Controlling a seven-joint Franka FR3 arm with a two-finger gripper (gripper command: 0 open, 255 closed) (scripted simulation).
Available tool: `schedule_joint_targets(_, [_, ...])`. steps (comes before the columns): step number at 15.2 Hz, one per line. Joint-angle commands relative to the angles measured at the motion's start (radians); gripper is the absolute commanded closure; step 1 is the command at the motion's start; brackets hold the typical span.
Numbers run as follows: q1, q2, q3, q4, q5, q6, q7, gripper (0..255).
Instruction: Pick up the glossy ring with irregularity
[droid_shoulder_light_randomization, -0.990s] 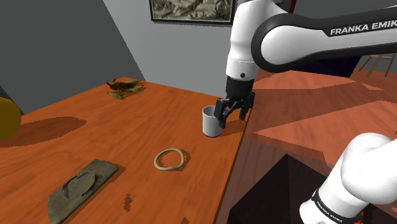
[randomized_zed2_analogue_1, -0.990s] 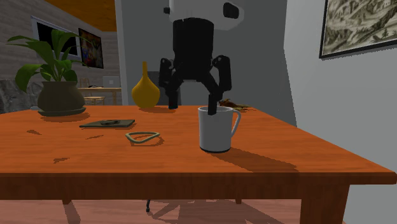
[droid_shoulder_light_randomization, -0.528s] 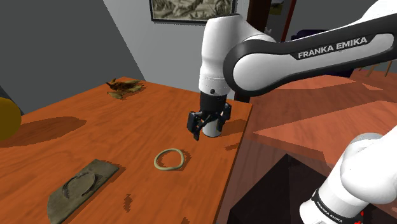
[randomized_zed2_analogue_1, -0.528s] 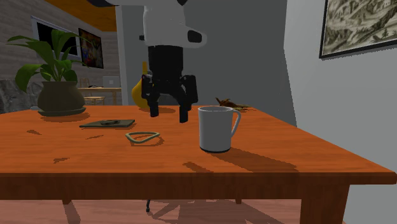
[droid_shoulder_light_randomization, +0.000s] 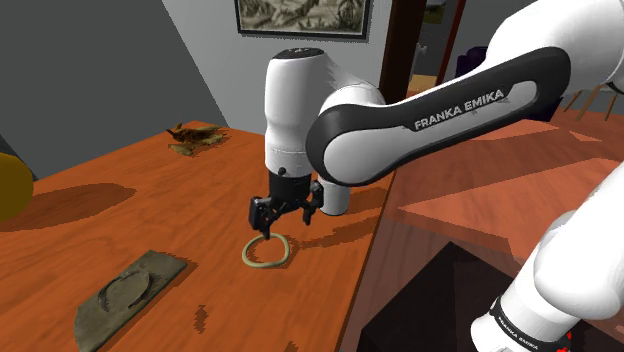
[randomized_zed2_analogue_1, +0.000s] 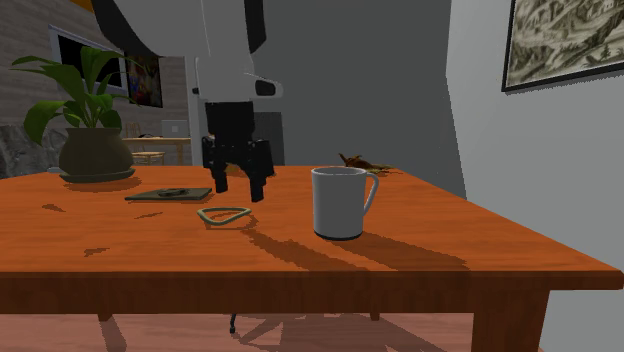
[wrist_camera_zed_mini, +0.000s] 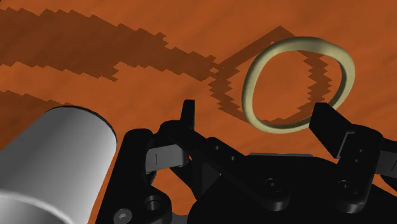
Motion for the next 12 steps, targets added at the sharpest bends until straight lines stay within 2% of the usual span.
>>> schedule_joint_targets(1, [-0.002,0.029,0.008,-0.001,-0.024,0.027,0.021,0])
schedule_joint_targets(6, [-0.001,0.063,0.016,-0.049,-0.051,0.1,0.043,0])
schedule_joint_targets(8, [-0.001,0.063,0.015,-0.049,-0.051,0.1,0.043,0])
schedule_joint_targets(9, [-0.001,0.063,0.015,-0.05,-0.051,0.101,0.043,255])
schedule_joint_targets(12, [-0.001,0.063,0.015,-0.05,-0.052,0.101,0.043,255])
